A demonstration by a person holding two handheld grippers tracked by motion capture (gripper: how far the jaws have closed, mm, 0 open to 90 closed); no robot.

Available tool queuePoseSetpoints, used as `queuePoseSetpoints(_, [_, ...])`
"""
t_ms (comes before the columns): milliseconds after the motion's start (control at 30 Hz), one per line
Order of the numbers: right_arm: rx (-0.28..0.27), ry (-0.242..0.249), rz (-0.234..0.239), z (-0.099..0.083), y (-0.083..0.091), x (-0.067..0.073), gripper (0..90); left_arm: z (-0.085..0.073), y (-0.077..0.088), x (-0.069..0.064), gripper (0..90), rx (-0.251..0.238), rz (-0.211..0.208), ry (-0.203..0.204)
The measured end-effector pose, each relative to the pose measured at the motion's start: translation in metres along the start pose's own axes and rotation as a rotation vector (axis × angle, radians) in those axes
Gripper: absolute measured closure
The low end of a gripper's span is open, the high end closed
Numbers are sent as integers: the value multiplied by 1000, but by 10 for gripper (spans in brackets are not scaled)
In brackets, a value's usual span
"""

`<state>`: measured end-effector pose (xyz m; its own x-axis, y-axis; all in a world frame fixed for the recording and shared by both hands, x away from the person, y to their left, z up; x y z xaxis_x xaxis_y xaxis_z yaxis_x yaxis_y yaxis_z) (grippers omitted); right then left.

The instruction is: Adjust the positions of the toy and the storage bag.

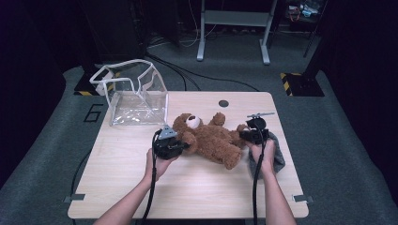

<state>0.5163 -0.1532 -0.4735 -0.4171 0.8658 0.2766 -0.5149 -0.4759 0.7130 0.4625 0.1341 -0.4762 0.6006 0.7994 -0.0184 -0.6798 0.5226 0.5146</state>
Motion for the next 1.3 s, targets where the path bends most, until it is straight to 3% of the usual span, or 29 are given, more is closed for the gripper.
queuePoseSetpoints(500, [-137, 133, -81, 22, 34, 17, 855, 24, 1, 11, 799, -46, 29, -60])
queuePoseSetpoints(967, [-205, 161, -120, 27, 70, 22, 857, 63, -7, 20, 800, -59, 39, -103])
queuePoseSetpoints(1300, [-224, 188, -159, 22, 85, 37, 858, 70, -17, 28, 802, -30, 45, -118])
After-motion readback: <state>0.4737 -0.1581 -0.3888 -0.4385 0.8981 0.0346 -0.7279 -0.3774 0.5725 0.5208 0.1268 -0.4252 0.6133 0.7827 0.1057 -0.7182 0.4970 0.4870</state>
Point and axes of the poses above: each handheld gripper's, and its own axes: y roughly backward along the jaws, z roughly out of its top, x roughly to its left, the point moved 5 cm from there along -y, roughly forward along the jaws, and after that the axes turned 10 degrees about z, right-handed, at the moved point
